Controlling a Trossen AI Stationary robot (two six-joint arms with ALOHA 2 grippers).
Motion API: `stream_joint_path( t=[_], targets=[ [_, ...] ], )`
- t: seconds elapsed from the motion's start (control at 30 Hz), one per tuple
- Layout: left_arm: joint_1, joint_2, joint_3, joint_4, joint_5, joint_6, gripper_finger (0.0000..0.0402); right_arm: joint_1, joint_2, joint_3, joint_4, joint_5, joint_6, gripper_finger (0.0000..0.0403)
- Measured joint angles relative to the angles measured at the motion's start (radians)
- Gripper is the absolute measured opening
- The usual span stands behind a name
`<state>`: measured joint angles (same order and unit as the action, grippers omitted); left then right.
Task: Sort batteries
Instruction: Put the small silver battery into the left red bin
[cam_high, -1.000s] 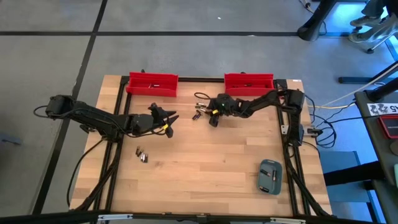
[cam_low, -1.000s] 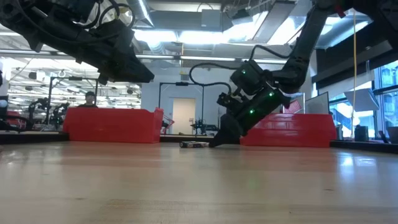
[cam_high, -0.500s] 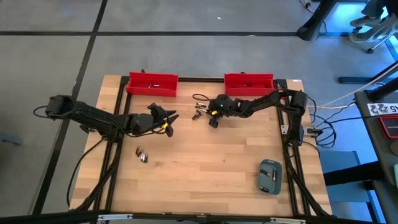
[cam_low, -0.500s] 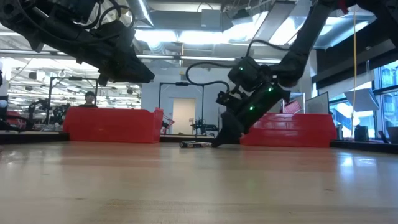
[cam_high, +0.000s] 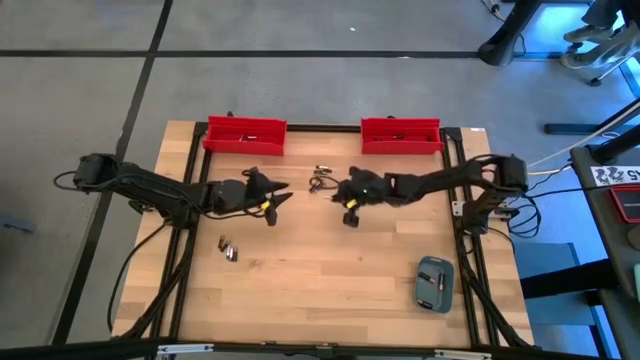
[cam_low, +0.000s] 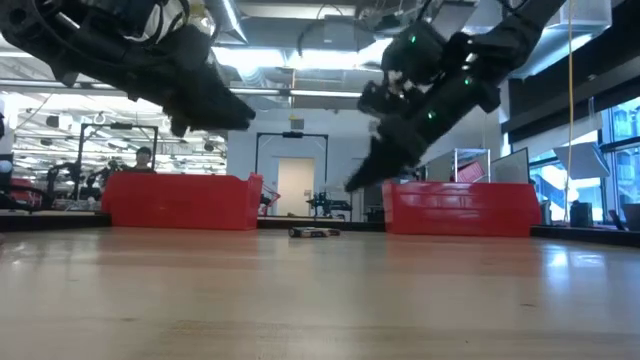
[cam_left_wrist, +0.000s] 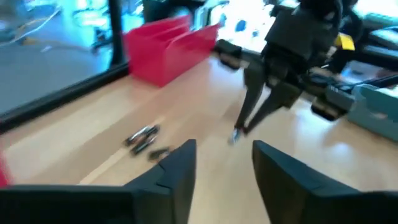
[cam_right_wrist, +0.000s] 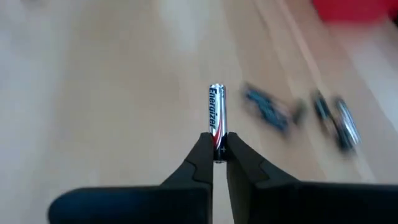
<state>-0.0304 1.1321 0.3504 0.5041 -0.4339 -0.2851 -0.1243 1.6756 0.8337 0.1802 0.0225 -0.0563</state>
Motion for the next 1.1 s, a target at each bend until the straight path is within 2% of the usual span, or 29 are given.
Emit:
stream_joint_path(
  t=[0.2,0.33,0.53,0.73,1.1],
  targets=[
    [0.004,0.043,0.000,0.177,0.082,0.104,0.0235,0.071,-0.002,0.002,0.257,-0.037,0.024,0.0017],
    [-0.012,0.097,0.000,0.319,0.114,0.178,0.0262,0.099,-0.002,0.002,0.419,-0.054,0.029,0.0016],
    [-0.054,0.179,0.000,0.594,0.126,0.292,0.0255,0.107,-0.003,0.003,0.571,-0.090,0.054,0.0016],
    [-0.062,0.236,0.014,0.771,0.191,0.314,0.0247,0.105,-0.003,0.003,0.689,-0.122,0.060,0.0017],
    [-0.062,0.243,0.045,0.790,0.193,0.353,0.0246,0.105,-0.005,0.004,0.773,-0.139,0.059,0.0017]
  ],
)
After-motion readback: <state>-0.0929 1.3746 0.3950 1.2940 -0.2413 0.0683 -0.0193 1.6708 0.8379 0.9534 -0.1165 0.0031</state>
